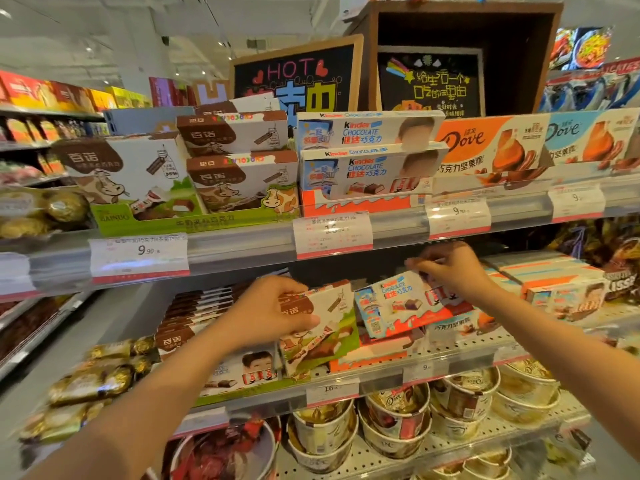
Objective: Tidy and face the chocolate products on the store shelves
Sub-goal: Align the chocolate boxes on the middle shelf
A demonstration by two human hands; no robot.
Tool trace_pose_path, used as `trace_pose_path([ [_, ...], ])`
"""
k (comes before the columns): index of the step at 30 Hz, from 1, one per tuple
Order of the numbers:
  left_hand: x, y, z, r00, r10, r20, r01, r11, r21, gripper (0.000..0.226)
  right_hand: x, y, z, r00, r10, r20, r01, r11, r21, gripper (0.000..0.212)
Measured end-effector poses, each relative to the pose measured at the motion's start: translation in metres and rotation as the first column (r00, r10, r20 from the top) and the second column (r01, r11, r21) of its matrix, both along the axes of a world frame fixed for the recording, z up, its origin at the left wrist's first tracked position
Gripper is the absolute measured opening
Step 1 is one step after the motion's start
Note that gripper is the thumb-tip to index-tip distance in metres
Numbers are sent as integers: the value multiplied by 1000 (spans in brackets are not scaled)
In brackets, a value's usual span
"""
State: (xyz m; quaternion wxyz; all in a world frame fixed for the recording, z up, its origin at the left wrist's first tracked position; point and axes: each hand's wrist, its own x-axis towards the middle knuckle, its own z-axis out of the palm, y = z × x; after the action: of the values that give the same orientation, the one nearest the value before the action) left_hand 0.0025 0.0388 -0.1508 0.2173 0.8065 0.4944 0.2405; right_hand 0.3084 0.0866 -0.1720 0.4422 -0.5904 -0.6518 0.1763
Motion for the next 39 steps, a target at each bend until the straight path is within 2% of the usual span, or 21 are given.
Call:
trace_pose_path([
  [3,-19,-3,4,999,42,35,-40,998,-52,31,-22,14,-11,998,26,56,-25,1000,-14,19],
  [7,-41,-3,2,992,92,86,-78,985,-152,19,-39,23,-26,995,100,19,-100,995,-15,14],
  [11,-63,3,-5,975,171,140,-132,959,-250,14,-46,26,-26,958,206,199,-197,978,-67,15],
  [13,-71,5,-8,969,187,163,-133,945,-299,14,-42,26,-20,912,264,313,-221,961,-167,18],
  [16,-76,8,-11,957,195,217,-111,931,-348,20,-31,25,-13,767,412,492,-226,891,-395,26],
  [18,-79,11,-14,940,214,265,-102,919,-381,26,-28,25,-9,700,468,539,-212,857,-470,23],
  [20,-82,14,-16,915,251,316,-105,904,-415,20,-29,26,-8,684,470,558,-221,862,-456,13],
  [23,-84,15,-19,895,271,353,-97,893,-440,14,-33,27,-14,641,413,647,-168,898,-407,13],
  [27,-86,15,-21,886,270,376,-85,894,-440,10,-39,23,-24,575,310,757,-67,940,-334,33],
  [30,-87,15,-21,881,275,385,-88,895,-438,12,-51,16,-23,551,177,816,-66,983,-169,47],
  [32,-88,13,-20,878,284,386,-91,889,-449,28,-69,6,-18,693,166,701,-148,985,-87,57],
  [34,-88,12,-19,882,299,363,-119,889,-443,73,-97,-10,-10,847,335,412,-330,940,-86,60],
  [35,-87,12,-20,881,309,358,-134,889,-438,87,-113,-20,-5,856,441,270,-429,897,-106,62],
  [36,-87,13,-20,877,314,364,-144,894,-424,89,-129,-27,-2,833,528,163,-512,849,-133,64],
  [39,-83,12,-16,869,303,392,-145,912,-382,72,-166,-29,-3,762,646,-32,-641,747,-179,61],
])
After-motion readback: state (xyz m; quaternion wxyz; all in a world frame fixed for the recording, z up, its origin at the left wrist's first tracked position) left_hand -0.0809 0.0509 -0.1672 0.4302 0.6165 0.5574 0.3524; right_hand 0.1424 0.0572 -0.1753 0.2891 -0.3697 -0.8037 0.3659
